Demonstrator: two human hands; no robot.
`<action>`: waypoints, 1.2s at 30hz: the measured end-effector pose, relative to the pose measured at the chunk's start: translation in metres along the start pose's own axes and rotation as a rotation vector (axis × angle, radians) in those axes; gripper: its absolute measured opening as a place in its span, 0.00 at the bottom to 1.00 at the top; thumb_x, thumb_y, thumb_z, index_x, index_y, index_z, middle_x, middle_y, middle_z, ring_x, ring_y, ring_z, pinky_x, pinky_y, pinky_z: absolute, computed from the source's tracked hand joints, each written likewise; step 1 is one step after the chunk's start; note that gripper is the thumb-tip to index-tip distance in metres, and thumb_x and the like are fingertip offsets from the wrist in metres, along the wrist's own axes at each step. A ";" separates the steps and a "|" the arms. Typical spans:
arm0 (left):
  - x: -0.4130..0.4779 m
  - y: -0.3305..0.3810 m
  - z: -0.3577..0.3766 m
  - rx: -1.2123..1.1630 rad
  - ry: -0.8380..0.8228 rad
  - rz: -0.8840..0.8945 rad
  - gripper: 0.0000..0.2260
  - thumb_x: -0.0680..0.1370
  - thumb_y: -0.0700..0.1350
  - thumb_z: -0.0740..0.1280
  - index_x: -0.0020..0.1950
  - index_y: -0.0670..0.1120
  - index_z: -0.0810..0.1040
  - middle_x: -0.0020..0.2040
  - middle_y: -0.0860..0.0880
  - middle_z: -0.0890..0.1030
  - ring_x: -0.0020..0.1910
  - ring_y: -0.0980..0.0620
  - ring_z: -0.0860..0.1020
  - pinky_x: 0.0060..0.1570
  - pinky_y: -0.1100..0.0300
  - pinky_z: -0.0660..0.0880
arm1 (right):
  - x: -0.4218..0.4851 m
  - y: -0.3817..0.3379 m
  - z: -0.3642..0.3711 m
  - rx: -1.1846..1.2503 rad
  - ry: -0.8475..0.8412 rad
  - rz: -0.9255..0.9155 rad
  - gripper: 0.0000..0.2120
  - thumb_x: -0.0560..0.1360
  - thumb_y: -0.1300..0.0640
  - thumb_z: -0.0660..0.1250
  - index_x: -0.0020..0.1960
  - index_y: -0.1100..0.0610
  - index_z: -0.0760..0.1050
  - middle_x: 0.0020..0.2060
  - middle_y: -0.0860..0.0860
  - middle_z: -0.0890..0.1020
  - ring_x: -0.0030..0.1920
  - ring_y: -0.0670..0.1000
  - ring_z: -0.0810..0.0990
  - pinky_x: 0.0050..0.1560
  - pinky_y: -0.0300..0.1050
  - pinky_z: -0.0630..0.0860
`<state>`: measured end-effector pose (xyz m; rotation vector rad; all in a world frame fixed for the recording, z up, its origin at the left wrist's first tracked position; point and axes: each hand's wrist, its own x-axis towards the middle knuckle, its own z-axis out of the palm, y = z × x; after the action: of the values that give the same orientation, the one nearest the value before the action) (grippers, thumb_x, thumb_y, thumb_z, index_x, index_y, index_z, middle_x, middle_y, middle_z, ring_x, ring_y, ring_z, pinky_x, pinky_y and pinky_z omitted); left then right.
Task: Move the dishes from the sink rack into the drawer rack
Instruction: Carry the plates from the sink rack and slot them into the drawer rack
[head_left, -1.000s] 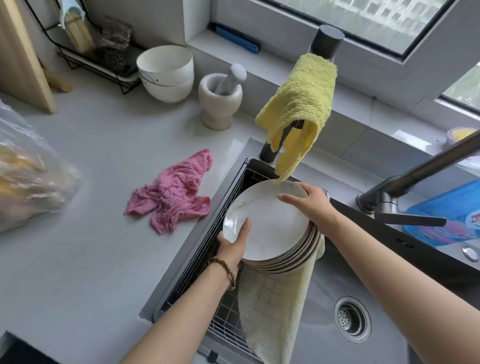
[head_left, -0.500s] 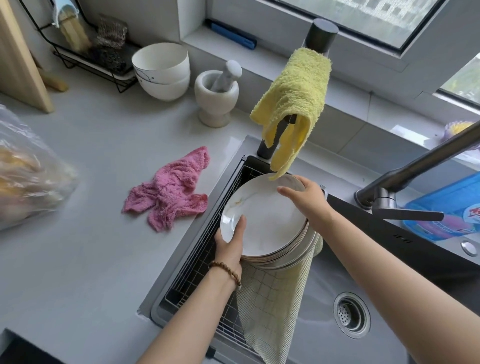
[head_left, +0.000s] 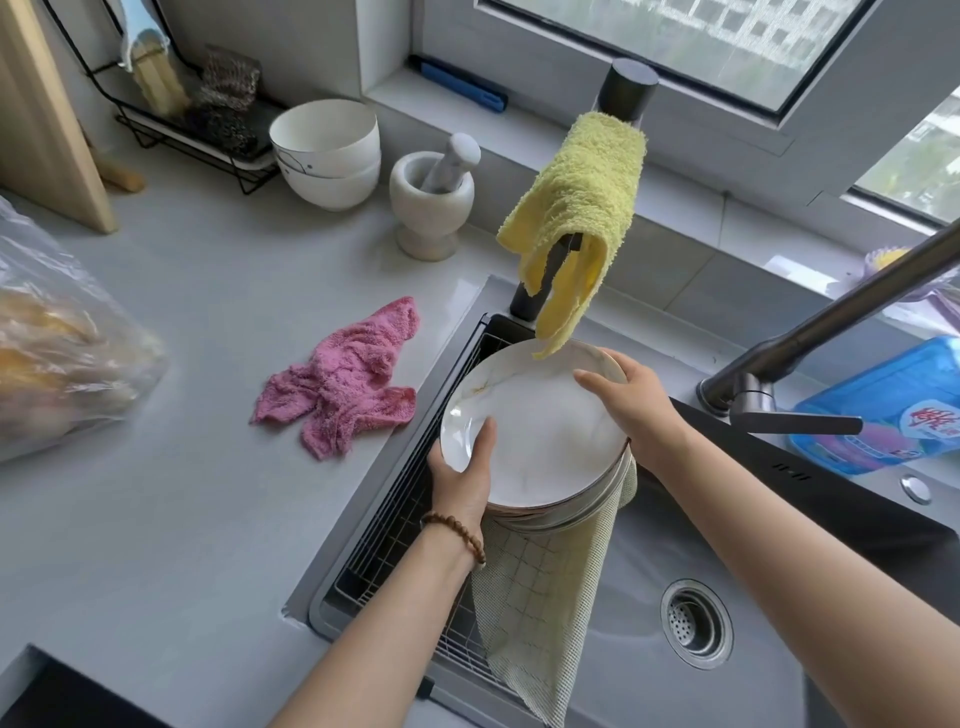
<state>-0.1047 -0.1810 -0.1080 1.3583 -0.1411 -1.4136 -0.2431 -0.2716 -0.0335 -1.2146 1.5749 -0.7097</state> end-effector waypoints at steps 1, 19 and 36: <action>-0.003 0.002 0.000 0.013 -0.011 0.017 0.37 0.70 0.54 0.72 0.73 0.47 0.59 0.67 0.49 0.71 0.65 0.51 0.71 0.68 0.49 0.67 | -0.003 0.000 -0.001 0.018 0.005 -0.006 0.15 0.75 0.59 0.68 0.62 0.53 0.76 0.56 0.53 0.82 0.57 0.55 0.80 0.63 0.56 0.74; -0.074 0.036 -0.033 0.196 -0.062 0.336 0.35 0.71 0.55 0.71 0.74 0.52 0.58 0.72 0.54 0.65 0.69 0.56 0.65 0.70 0.54 0.62 | -0.088 -0.009 0.003 0.254 0.104 -0.067 0.18 0.74 0.60 0.70 0.63 0.51 0.75 0.56 0.54 0.81 0.55 0.55 0.81 0.58 0.54 0.78; -0.252 0.046 -0.195 0.111 0.401 0.602 0.29 0.74 0.53 0.68 0.71 0.53 0.61 0.67 0.58 0.67 0.65 0.59 0.67 0.64 0.61 0.66 | -0.270 -0.038 0.120 0.289 -0.266 -0.263 0.22 0.72 0.57 0.73 0.65 0.52 0.73 0.56 0.53 0.81 0.57 0.56 0.80 0.59 0.55 0.78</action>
<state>0.0003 0.0969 0.0171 1.5003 -0.3349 -0.6295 -0.1142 -0.0175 0.0519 -1.2507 1.0657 -0.8714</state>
